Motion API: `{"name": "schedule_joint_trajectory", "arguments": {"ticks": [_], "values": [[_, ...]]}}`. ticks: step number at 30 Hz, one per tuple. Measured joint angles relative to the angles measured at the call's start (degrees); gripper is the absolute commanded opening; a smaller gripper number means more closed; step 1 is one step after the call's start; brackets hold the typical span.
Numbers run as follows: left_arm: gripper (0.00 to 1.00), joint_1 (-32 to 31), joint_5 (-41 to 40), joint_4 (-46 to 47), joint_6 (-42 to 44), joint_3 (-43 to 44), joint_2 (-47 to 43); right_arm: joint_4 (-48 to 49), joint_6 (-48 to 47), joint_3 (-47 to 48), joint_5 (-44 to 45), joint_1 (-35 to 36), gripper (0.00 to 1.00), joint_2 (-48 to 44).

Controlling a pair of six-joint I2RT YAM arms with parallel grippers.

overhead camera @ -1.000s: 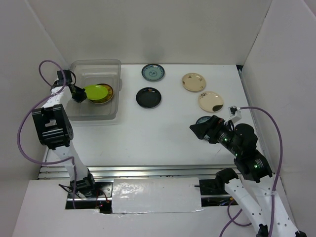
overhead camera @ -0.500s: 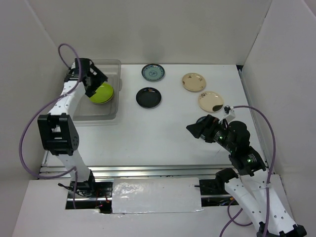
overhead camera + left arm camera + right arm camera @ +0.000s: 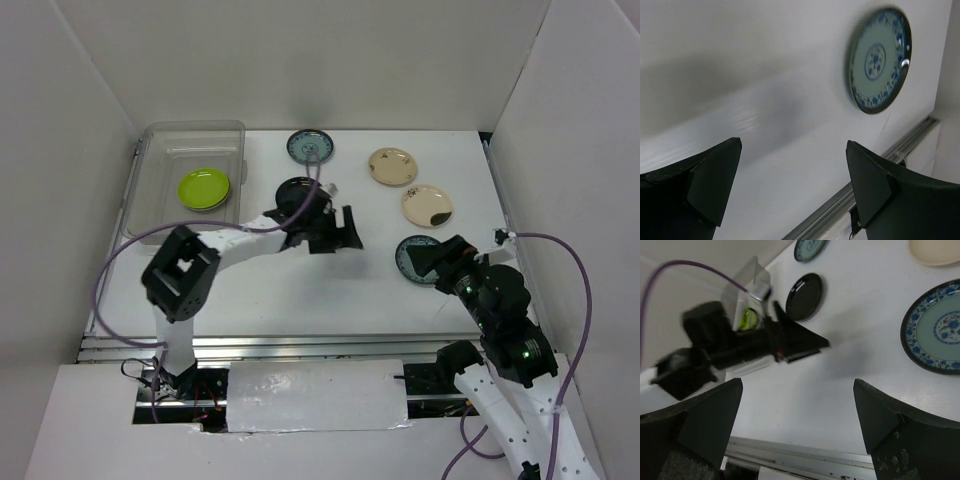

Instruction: Place the plates into the plastic bin on the countertop

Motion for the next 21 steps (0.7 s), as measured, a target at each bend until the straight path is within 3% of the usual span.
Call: {"name": "schedule_joint_trajectory", "arguments": {"ticks": [5, 10, 14, 21], "values": [[0.99, -8.59, 5.31, 8.0, -2.16, 5.09, 12.96, -2.6, 0.61, 2.82, 3.34, -0.09, 1.0, -3.41], [0.98, -9.46, 8.48, 17.88, -7.56, 9.49, 20.31, -4.5, 0.59, 3.17, 2.97, -0.11, 1.0, -6.14], [0.85, -8.66, 8.55, 23.32, -12.04, 13.79, 25.49, -6.05, 0.55, 3.43, 2.45, -0.13, 1.0, -8.17], [0.57, -8.87, 7.15, 23.91, -15.69, 20.94, 31.78, -8.04, 0.31, 4.72, 2.19, -0.15, 1.0, -9.55]]}}
